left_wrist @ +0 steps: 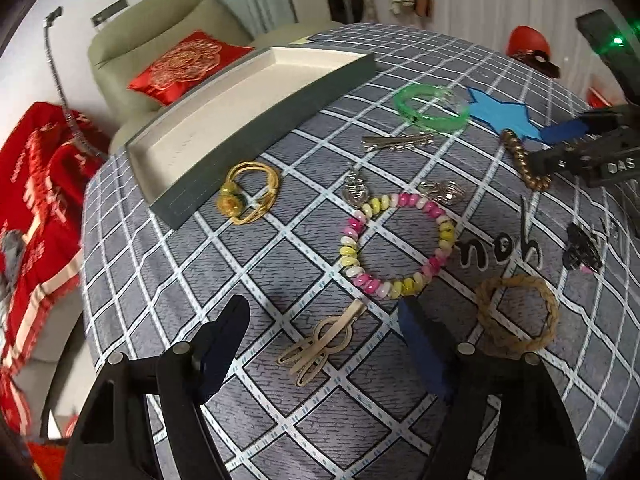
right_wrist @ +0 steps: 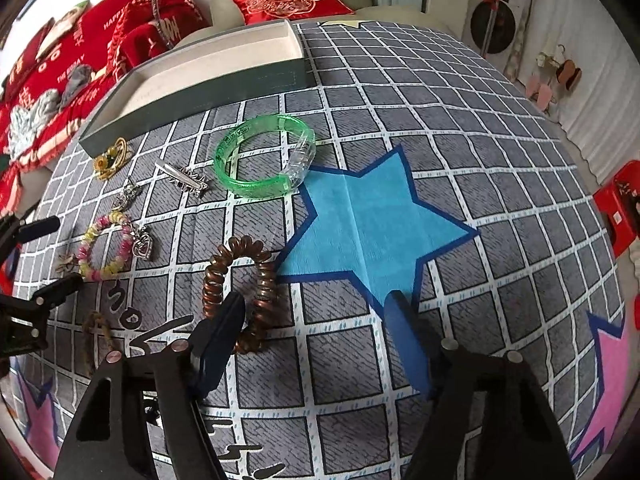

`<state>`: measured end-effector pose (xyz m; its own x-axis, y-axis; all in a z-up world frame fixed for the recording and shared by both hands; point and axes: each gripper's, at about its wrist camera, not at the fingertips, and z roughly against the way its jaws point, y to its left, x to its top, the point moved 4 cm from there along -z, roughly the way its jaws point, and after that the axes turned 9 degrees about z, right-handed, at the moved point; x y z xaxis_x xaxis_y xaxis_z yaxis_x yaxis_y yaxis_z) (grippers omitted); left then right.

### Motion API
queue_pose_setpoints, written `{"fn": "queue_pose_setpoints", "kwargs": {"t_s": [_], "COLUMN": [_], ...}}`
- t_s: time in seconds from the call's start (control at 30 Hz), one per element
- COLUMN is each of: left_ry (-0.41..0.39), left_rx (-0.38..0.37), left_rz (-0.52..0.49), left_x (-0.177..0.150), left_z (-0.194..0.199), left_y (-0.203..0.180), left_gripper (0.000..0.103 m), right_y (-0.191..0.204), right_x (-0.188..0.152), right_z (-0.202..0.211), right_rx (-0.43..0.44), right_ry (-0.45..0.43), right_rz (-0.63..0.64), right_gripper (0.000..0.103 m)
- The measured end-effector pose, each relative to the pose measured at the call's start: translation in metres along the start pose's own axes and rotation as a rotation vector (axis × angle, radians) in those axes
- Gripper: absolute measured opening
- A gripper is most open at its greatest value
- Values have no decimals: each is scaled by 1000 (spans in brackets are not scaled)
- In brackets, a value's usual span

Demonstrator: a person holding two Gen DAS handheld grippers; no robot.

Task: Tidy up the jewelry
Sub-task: 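Grasp the tan wooden hairpin with the left tool while the right tool grasps the brown bead bracelet, then carry both items into the white tray while the right tool opens, releasing the bead bracelet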

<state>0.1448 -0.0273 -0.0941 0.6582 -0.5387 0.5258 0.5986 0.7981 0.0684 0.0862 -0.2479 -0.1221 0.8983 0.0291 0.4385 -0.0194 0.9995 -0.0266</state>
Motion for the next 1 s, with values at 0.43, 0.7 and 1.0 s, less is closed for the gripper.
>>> {"fn": "queue_pose_setpoints", "kwargs": {"t_s": [0.43, 0.7, 1.0], "left_ry": [27, -19, -94], "left_rx": [-94, -104, -141], "left_rz": [20, 208, 446], "left_x": [-9, -21, -7], "left_z": [9, 19, 39], "left_y": [-19, 0, 39], "left_gripper": [25, 25, 25], "right_y": [21, 18, 18], "right_x": [3, 0, 12], "right_z": [3, 11, 25], "right_rx": [4, 28, 69], "right_ry": [-3, -33, -74], "right_rz": [88, 60, 37], "right_gripper": [13, 13, 13]}}
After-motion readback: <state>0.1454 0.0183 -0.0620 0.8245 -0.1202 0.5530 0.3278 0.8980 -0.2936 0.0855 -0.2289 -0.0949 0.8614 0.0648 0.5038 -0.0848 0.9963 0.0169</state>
